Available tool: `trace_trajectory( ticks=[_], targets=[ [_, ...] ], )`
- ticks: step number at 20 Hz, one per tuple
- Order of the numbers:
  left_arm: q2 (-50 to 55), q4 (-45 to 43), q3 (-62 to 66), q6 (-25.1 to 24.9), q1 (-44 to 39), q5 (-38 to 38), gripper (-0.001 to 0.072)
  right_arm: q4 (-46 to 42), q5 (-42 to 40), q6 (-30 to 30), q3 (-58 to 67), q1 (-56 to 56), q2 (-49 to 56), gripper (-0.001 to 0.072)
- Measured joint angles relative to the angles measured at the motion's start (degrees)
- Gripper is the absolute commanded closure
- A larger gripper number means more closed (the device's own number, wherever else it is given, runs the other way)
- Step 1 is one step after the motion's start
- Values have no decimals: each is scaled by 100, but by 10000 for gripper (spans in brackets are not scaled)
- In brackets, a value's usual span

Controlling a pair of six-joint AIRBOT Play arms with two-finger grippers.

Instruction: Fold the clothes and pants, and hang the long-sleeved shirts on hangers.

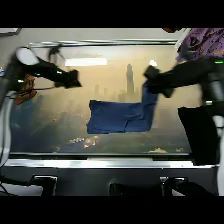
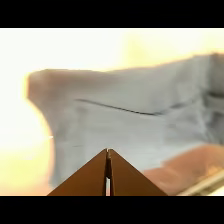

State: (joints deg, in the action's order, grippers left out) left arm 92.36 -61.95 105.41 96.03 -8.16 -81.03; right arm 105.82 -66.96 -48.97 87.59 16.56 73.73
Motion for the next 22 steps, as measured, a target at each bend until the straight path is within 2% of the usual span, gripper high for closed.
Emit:
trace_trajectory(
  ticks=[5, 9, 15, 19, 20, 22],
  targets=[
    [-424, -216, 0, -44, 944, -289, 689, -87, 1215, 859, 0, 1294, 887, 681],
    [-509, -256, 0, -90, 1384, -398, 688, -74, 1790, 1246, 0, 1799, 1486, 681],
    [-535, -275, 0, -101, 1593, -450, 688, 197, 2225, 1397, 0, 1985, 2002, 680],
    [-540, -273, 0, -103, 1617, -509, 688, 457, 2282, 1255, 0, 2009, 2146, 674],
    [-540, -280, 0, -103, 1620, -522, 688, 507, 2273, 1211, 0, 2009, 2159, 617],
    [-540, -278, 0, -103, 1622, -538, 688, 632, 2229, 1099, 0, 2013, 2179, 445]
  ],
)
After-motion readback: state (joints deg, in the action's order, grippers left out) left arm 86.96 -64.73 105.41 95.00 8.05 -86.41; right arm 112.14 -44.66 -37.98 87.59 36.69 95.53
